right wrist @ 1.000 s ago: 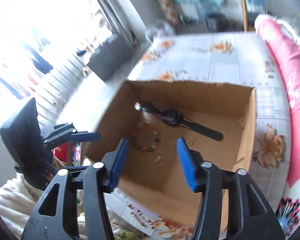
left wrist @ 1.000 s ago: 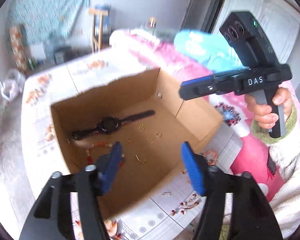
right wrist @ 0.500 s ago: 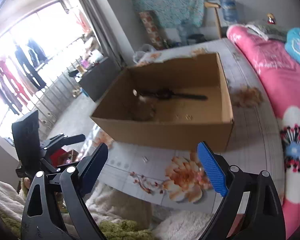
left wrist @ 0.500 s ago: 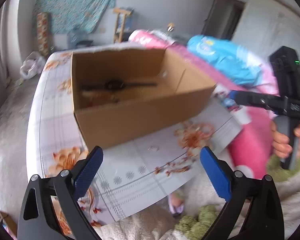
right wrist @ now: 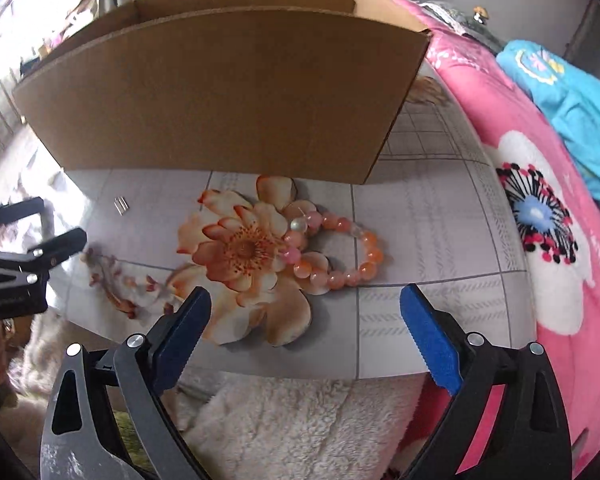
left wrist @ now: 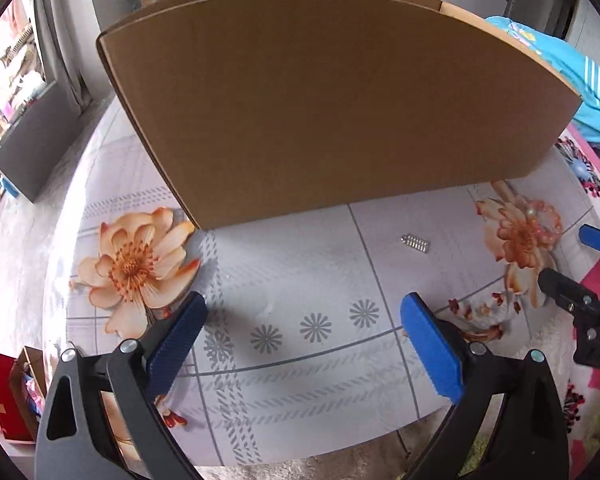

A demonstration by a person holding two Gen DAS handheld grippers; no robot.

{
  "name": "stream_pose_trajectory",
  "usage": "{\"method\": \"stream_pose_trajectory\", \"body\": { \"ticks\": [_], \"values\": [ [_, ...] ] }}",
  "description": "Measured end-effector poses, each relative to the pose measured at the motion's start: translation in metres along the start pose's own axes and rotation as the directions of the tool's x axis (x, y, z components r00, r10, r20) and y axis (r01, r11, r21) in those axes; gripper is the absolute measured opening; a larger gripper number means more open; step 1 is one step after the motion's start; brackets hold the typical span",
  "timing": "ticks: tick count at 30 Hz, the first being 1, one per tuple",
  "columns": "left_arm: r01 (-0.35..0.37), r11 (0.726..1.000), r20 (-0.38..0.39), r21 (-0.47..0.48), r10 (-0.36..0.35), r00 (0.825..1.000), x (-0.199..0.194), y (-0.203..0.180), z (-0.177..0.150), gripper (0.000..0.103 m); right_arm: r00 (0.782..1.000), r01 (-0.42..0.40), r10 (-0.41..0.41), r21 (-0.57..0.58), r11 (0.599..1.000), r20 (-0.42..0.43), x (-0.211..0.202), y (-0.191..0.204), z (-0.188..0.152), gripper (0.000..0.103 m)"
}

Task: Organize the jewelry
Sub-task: 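Lower the right gripper toward the pink-orange bead bracelet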

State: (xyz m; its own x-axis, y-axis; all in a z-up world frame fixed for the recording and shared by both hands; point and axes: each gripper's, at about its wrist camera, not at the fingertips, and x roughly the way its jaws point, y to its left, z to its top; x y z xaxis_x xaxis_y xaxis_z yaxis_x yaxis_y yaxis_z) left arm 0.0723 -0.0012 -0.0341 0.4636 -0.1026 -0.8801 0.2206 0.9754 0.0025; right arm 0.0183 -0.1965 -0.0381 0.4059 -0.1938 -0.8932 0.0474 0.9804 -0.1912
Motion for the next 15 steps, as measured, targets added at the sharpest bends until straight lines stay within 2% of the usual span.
{"method": "stream_pose_trajectory", "body": {
  "ticks": [10,12,15],
  "values": [
    [-0.022,1.000,0.005,-0.022,0.022,1.000,0.004,-0.019,-0.003,0.097,0.991,0.129,-0.124,-0.111,0.985,0.056,-0.001,0.015,0.001,0.095],
    [-0.024,0.999,0.005,-0.026,0.024,1.000,0.000,-0.020,-0.001,0.098,0.987,0.144,-0.134,-0.117,0.983,0.084,-0.010,0.021,-0.002,0.095],
    [-0.024,0.999,0.006,-0.029,0.024,1.000,0.001,-0.013,-0.002,0.098,0.972,0.174,-0.155,-0.100,0.980,0.174,-0.032,0.022,-0.003,0.095]
  ]
}}
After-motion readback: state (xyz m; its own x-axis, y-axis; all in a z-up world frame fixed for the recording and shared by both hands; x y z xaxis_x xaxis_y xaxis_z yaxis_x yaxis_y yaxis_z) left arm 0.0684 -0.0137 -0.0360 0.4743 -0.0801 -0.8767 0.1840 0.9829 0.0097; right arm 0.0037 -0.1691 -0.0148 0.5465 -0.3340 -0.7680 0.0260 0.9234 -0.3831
